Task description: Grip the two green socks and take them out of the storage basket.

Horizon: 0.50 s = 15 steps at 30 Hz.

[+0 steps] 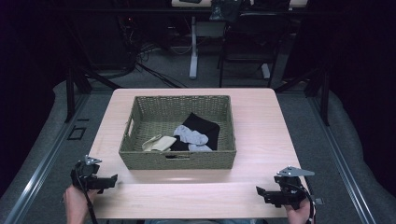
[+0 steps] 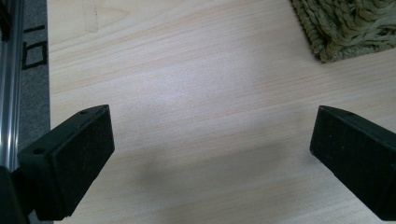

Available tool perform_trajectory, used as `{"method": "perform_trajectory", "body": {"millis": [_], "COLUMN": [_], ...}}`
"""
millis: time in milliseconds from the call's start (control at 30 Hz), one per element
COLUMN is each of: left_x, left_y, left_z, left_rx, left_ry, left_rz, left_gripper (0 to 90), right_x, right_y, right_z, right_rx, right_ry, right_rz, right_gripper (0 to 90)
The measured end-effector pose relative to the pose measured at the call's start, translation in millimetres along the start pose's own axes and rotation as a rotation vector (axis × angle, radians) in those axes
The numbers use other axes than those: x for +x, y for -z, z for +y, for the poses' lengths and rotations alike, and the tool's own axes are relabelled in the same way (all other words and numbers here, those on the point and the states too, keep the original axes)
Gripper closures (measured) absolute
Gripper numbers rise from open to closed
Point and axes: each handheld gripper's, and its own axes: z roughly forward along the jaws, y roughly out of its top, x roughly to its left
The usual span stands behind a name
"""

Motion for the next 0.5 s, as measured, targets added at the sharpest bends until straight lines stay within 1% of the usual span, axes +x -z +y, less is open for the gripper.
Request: {"method": "perform_trajectory", "body": {"millis": [133,167,233,267,400,500], "left_x": [0.9,1.0,0.7,0.0,-0.6,-0.3], "left_y": [0.8,1.7,2.0,2.4,4.4,7.3], "left_z": [0.3,-0.2,-0.5,-0.8,-0.9,-0.3], "left_rx": [-0.002,-0.011,-0.009,-0.008,-0.014,-0.021], "left_ry": [-0.001,0.004,0.005,0.001,-0.004,-0.004], "left_rz": [0.001,-0.001,-0.005,-0.005,-0.003,-0.002], "left_gripper": [0.0,0.0,0.0,0.0,0.0,0.0], "right_x": [-0.3,-0.3,0.5,0.5,2.2,2.6], "right_y": [-0.3,0.2,-0.3,-0.1,-0.3,-1.6], "right_z": [-0.1,0.0,0.1,0.2,0.3,1.3], "right_rx": [0.001,0.002,-0.003,-0.003,-0.004,0.008], "right_ry": [0.0,-0.002,-0.001,0.007,0.011,0.012], "right_rz": [0.001,-0.006,-0.005,-0.004,-0.012,-0.013], "right_gripper": [14.3,14.3,14.3,14.3,14.3,14.3]}}
